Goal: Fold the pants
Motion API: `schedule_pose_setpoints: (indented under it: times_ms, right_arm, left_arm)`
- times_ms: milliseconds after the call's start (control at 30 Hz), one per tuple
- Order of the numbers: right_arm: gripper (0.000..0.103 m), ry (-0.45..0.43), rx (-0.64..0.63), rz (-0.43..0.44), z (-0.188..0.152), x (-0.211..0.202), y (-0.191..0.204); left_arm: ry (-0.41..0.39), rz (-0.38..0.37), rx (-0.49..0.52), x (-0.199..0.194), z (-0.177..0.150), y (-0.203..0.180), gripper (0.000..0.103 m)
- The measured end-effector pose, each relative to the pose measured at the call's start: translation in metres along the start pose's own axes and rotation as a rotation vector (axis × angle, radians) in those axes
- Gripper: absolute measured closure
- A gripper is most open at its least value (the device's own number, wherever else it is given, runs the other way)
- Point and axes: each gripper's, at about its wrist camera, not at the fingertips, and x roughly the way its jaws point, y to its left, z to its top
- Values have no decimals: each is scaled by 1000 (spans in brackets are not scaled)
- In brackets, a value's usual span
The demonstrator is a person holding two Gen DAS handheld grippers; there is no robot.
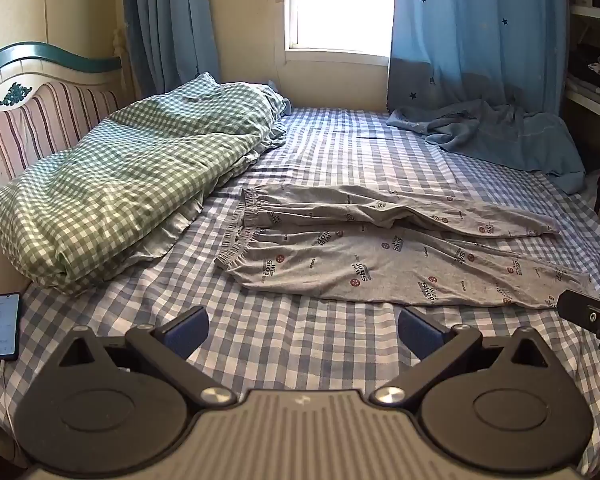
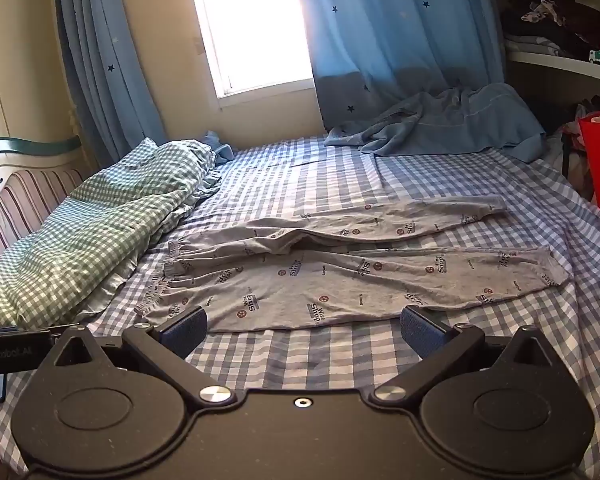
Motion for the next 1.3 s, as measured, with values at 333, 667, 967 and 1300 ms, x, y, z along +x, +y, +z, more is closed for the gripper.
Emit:
schedule_pose_setpoints:
  times_ms: [333,667,967,1300]
  right_arm:
    - [1,5,1,-3,0,-2,4]
    - [1,5,8,-11,0,-5,-5]
    - [1,7,11,-12,1,-5,-5]
    - [1,10,18,-16,-2,-8,-6]
  left_arm:
    - [-10,4,15,-1,1,-6,0]
    - [-18,-1,24,-4,0,-5,0]
    - [-19,-1,26,-5,2,-4,0]
    - [-21,-1,28,-5,1,-4,0]
